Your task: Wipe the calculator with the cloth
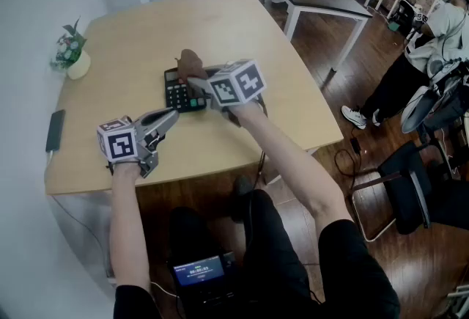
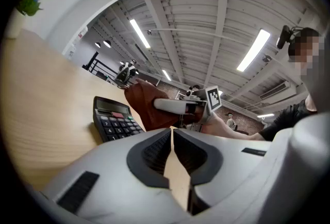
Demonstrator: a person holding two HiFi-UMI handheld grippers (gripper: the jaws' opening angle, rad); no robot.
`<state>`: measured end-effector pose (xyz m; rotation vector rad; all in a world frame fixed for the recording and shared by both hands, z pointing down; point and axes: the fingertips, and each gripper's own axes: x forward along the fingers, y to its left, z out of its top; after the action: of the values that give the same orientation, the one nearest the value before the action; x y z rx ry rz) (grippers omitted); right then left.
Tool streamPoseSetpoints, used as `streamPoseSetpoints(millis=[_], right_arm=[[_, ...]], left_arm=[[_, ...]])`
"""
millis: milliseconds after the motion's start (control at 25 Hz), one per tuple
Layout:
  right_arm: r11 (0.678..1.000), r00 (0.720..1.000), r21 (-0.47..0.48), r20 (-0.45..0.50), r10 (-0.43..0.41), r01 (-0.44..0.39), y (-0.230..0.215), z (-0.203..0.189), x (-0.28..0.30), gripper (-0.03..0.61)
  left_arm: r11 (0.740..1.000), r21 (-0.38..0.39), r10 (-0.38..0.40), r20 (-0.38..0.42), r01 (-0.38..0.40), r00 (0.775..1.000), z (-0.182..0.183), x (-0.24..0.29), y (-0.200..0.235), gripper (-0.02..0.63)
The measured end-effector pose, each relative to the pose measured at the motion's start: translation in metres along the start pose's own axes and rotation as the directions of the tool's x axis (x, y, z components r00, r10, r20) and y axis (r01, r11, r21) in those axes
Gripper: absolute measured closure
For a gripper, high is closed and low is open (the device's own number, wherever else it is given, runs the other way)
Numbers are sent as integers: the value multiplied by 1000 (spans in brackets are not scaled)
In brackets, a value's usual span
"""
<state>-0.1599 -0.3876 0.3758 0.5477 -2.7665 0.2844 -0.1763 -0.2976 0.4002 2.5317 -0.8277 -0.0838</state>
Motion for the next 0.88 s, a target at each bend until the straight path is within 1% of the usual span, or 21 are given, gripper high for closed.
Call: streamPoseSetpoints(millis=[80, 120, 160, 200, 240, 280, 320, 360, 400, 440, 480, 520, 560, 600, 640, 680, 760, 800, 880], right_arm=[[999, 999, -34, -40, -11, 10, -9, 3, 21, 535], [999, 998, -50, -58, -15, 12, -12, 5, 32, 534], [998, 997, -61, -75, -15, 10, -15, 7, 42, 534], [998, 996, -65, -90, -10, 4, -16, 8, 52, 534], [998, 995, -62, -101, -1, -6, -15, 8, 60, 534], [998, 994, -55, -110, 10, -16, -14, 8, 67, 534], [999, 993, -48, -115, 20, -26, -13, 8, 71, 534], [999, 993, -42, -117, 27, -32, -12, 9, 75, 534], [999, 993, -40, -116, 31, -36, -12, 11, 77, 534], [999, 993, -39, -111, 30, -34, -14, 13, 77, 534], [999, 994, -38, -103, 22, -26, -18, 17, 76, 534], [999, 996, -34, -91, 7, -10, -25, 21, 73, 534], [1000, 997, -27, -78, -12, 10, -33, 26, 69, 534], [1000, 997, -17, -66, -27, 26, -39, 30, 64, 534], [999, 998, -8, -62, -33, 32, -43, 33, 61, 534], [1000, 997, -3, -68, -23, 23, -42, 34, 62, 534], [999, 993, -11, -111, 28, -30, -27, 27, 72, 534], [998, 989, -23, -140, 55, -59, -18, 22, 80, 534], [994, 976, -50, -202, 85, -97, -5, 7, 97, 532]], left_arm=[[999, -23, 37, 99, -35, 994, 16, -9, 10, 614], [997, -40, 71, 157, -66, 985, 24, -15, 18, 615], [992, -62, 117, 217, -106, 969, 33, -22, 28, 614], [986, -93, 162, 273, -141, 948, 41, -28, 39, 614], [980, -136, 183, 316, -147, 931, 46, -33, 48, 610], [975, -196, 168, 343, -105, 924, 49, -35, 53, 607], [961, -276, 126, 361, -23, 924, 49, -35, 56, 606], [932, -357, 88, 386, 61, 918, 50, -35, 60, 611], [904, -414, 84, 422, 109, 903, 54, -39, 67, 612], [890, -441, 111, 457, 116, 882, 58, -46, 76, 612], [888, -448, 139, 481, 107, 865, 63, -52, 86, 611], [889, -445, 146, 494, 106, 857, 66, -56, 92, 611], [890, -442, 138, 503, 116, 853, 69, -57, 94, 611], [888, -441, 132, 513, 129, 848, 72, -57, 96, 611], [884, -446, 135, 528, 139, 839, 74, -58, 99, 611], [879, -454, 143, 547, 148, 825, 76, -60, 102, 612], [872, -462, 158, 577, 161, 802, 79, -65, 107, 612], [873, -461, 159, 582, 162, 797, 80, -66, 107, 612], [876, -455, 156, 581, 160, 798, 79, -66, 106, 612]])
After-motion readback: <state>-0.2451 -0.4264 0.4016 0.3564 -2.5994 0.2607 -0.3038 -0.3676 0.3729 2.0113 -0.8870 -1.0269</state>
